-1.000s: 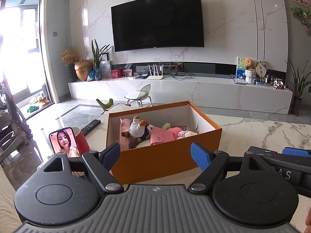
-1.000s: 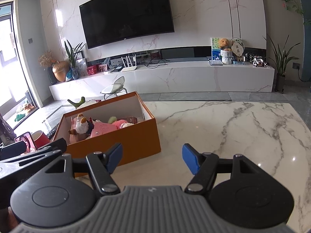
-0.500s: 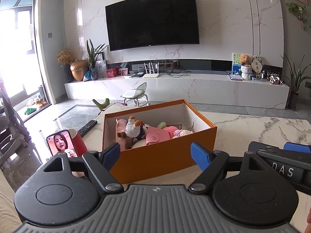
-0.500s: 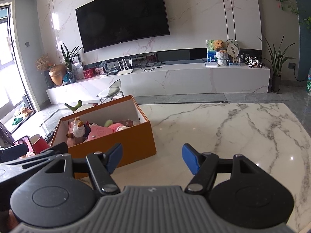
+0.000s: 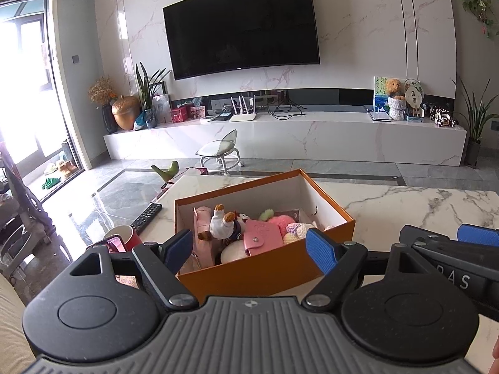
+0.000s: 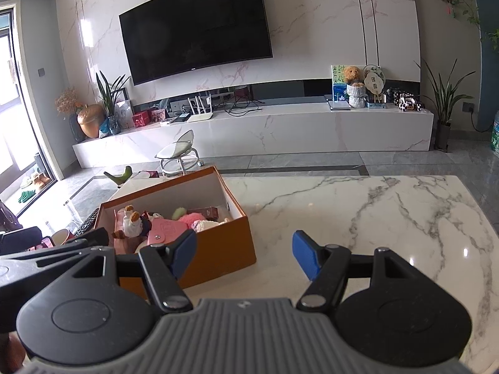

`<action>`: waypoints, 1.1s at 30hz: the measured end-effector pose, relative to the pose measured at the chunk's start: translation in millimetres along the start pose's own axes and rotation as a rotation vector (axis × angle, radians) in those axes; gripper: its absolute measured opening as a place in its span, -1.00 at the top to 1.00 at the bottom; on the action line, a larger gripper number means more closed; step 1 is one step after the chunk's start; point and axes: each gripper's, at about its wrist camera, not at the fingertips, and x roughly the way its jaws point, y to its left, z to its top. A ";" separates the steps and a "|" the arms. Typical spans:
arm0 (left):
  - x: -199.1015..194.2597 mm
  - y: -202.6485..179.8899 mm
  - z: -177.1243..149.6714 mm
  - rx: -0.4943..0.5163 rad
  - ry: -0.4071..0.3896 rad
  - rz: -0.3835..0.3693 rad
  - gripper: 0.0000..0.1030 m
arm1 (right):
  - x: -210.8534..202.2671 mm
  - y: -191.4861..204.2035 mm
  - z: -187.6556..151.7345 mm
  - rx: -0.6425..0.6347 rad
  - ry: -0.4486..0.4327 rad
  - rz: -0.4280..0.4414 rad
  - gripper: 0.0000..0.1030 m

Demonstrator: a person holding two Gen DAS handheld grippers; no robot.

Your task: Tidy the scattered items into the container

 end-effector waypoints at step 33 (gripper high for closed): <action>7.6 12.2 25.0 -0.046 0.089 0.017 -0.70 | 9.3 22.1 25.1 -0.008 0.118 -0.010 -0.37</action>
